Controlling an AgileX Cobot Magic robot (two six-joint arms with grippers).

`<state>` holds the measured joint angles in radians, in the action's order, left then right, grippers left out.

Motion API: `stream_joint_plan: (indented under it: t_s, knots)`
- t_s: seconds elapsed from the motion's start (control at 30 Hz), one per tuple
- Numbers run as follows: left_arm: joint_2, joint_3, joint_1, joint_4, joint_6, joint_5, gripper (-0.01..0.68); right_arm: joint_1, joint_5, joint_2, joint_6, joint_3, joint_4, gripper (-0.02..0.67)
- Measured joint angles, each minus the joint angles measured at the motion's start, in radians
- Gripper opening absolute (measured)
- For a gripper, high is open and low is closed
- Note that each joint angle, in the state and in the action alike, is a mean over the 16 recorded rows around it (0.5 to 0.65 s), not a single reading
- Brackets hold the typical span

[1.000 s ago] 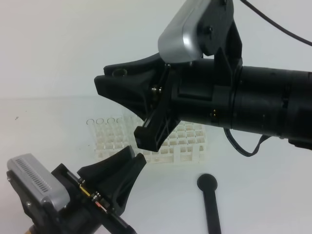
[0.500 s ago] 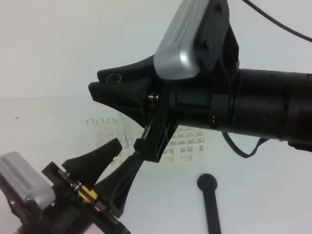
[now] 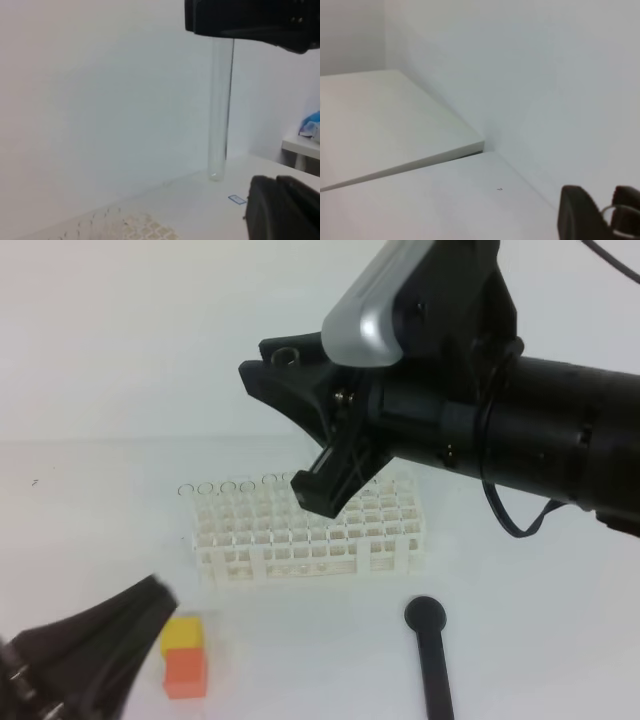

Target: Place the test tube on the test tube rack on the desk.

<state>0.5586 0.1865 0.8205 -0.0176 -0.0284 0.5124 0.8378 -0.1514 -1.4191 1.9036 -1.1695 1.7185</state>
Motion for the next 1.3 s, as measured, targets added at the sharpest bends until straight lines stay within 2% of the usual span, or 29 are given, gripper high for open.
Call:
stream_joint_plan:
  t_s: [0.3, 0.5, 0.63, 0.97, 1.1, 1.2, 1.3]
  knots:
    - [-0.315, 0.000, -0.021, 0.017, -0.032, -0.316, 0.000, 0.000, 0.028, 0.006, 0.003, 0.000, 0.003, 0.120]
    - [-0.448, 0.000, -0.106, 0.018, -0.029, -0.413, 0.000, 0.000, 0.030, 0.007, 0.003, 0.000, 0.004, 0.120]
    - [-0.500, 0.000, -0.215, 0.018, -0.026, -0.435, 0.000, 0.000, 0.032, 0.007, 0.003, 0.000, 0.004, 0.120]
    - [-0.545, 0.000, -0.587, 0.018, -0.013, -0.442, 0.000, 0.000, 0.041, 0.007, 0.003, -0.001, 0.004, 0.120]
    - [-0.545, 0.000, -0.709, 0.019, -0.004, -0.464, 0.000, 0.000, 0.041, 0.007, -0.012, -0.002, -0.004, 0.120]
    - [-0.545, -0.003, -0.773, 0.021, 0.008, -0.510, 0.000, 0.000, 0.042, 0.007, -0.078, -0.004, -0.060, 0.120]
    - [-0.546, -0.019, -0.815, 0.026, 0.019, -0.560, 0.000, 0.003, 0.056, 0.008, -0.221, -0.006, -0.184, 0.120]
